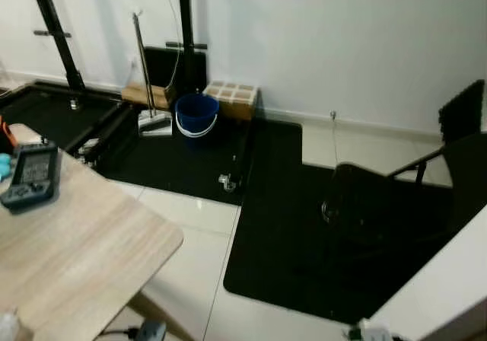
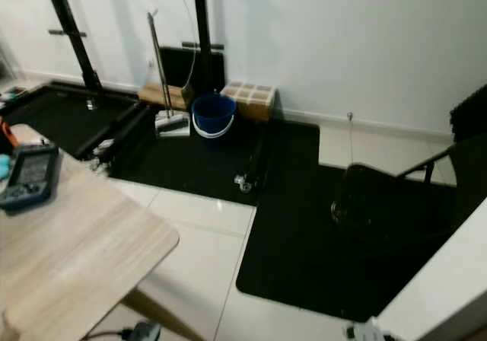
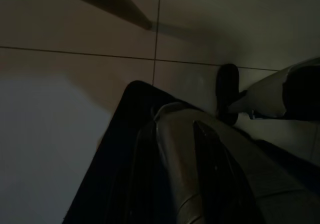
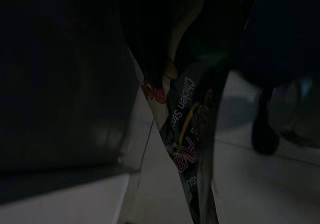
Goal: Restocking fridge
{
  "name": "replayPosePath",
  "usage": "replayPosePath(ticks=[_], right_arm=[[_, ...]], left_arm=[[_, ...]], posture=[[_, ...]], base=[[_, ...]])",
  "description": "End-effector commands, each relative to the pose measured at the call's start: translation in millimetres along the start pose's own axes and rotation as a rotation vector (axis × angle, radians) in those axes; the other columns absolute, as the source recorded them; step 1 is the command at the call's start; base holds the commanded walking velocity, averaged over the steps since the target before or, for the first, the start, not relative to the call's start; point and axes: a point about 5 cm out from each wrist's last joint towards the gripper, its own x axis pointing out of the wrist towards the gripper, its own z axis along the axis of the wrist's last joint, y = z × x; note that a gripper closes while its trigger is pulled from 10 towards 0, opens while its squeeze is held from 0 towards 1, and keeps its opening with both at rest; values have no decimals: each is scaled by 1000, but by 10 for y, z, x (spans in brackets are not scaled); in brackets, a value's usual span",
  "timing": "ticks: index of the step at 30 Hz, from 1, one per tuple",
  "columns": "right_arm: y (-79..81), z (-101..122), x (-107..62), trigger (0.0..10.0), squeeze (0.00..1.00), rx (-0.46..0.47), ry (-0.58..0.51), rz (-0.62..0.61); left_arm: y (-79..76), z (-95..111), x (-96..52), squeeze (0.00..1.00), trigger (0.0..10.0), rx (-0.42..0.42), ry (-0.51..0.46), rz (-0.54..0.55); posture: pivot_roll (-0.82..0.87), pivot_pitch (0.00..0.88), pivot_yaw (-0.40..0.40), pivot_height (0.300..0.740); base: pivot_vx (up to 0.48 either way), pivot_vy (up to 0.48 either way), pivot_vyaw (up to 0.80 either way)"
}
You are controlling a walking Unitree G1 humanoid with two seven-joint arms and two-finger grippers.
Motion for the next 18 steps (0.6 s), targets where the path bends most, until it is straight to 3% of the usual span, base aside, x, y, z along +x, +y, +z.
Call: replayPosePath(ticks=[1,8,13,18], right_arm=[[21,-54,-4,10000,0,-6,17,6],[15,-50,-4,10000,0,-6,16,5],[14,-54,-5,10000,0,-6,18,6],[14,-64,-6,10000,0,-5,20,6]], left_arm=[[-52,-175,-21,0,10000,-9,64,-16],[-69,-173,-18,0,10000,-8,62,-30],[-94,-176,-14,0,10000,2,66,-47],[-82,-170,-14,0,10000,-23,58,-25]], posture=[[74,0,-62,740],[74,0,-64,740],[71,0,-64,740],[70,0,-65,740]], base=[[0,0,0],[0,0,0],[0,-477,0],[0,0,0]])
